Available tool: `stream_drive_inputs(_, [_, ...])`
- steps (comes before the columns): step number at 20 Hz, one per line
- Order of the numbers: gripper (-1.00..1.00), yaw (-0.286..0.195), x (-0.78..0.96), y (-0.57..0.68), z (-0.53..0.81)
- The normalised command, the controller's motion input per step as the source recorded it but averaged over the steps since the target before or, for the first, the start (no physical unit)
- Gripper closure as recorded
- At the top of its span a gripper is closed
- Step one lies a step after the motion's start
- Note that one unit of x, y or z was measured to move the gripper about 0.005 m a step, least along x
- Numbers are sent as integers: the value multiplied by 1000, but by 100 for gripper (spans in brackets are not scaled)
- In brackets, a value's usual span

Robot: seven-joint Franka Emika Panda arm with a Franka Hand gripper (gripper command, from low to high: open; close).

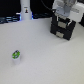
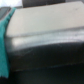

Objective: Open the kcup holder, insert the kcup into the holder, and close the kcup holder

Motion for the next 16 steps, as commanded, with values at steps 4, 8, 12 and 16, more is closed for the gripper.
stream_drive_inputs(4, [100, -59, 894, -227, 214])
stream_drive_inputs(8, [100, -31, 985, -244, 191])
stream_drive_inputs(12, [100, -24, 996, -245, 129])
stream_drive_inputs(16, [100, -23, 994, -253, 157])
